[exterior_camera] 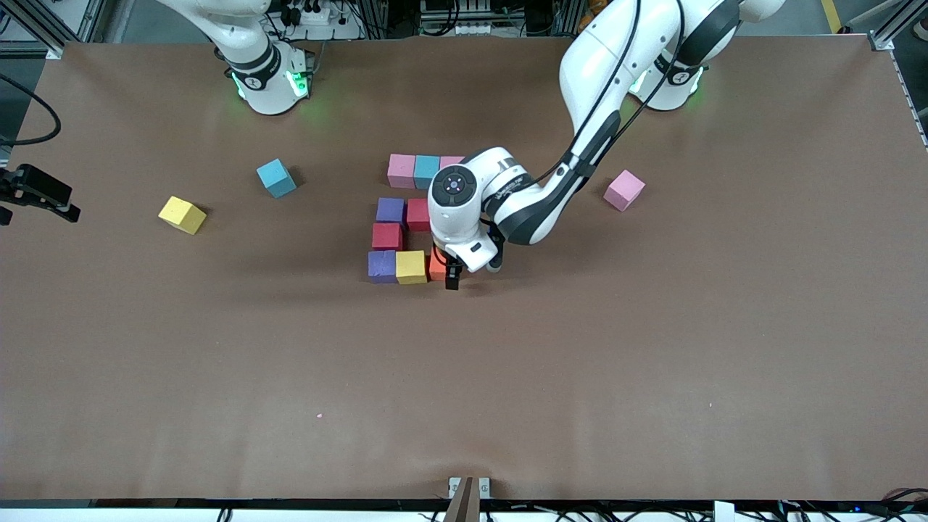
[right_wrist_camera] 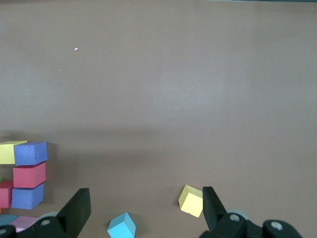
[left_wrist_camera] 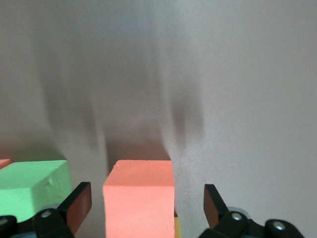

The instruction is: Form number 2 with 11 blocks

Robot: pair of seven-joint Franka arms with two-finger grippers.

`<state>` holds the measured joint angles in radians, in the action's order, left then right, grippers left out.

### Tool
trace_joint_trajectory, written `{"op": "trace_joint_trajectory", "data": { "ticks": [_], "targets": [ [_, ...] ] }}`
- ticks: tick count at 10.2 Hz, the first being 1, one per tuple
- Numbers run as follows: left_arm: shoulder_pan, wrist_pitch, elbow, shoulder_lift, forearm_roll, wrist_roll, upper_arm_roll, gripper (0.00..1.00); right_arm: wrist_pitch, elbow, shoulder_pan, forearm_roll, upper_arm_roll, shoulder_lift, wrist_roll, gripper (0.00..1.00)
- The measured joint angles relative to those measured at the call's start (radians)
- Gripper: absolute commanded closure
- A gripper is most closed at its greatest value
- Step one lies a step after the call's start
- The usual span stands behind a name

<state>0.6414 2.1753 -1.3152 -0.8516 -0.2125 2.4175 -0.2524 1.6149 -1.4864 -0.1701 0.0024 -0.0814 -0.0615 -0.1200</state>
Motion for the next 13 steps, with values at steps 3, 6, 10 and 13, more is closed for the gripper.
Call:
{"op": "trace_joint_trajectory", "data": {
  "ticks": [3,6,10,13],
  "targets": [
    [-0.012,-0.091,0.003,0.060,0.000,-0.019,0.000,0.00,0.000,0.000,0.000,0.000,0.000,0.000,0.000,0.00],
    [-0.143,-0.175,0.003,0.144,0.033,-0.128,0.000,0.00,0.000,0.000,-0.001,0.000,0.001,0.000,0.000,0.00],
    [-0.315,-0.215,-0.001,0.229,0.058,-0.312,-0.002,0.00,0.001,0.000,-0.002,0.000,0.001,0.000,0.000,0.00],
    [-0.405,-0.317,-0.002,0.281,0.059,-0.511,-0.002,0.00,0.001,0.000,-0.002,0.000,0.001,0.000,0.000,0.00]
  ]
}}
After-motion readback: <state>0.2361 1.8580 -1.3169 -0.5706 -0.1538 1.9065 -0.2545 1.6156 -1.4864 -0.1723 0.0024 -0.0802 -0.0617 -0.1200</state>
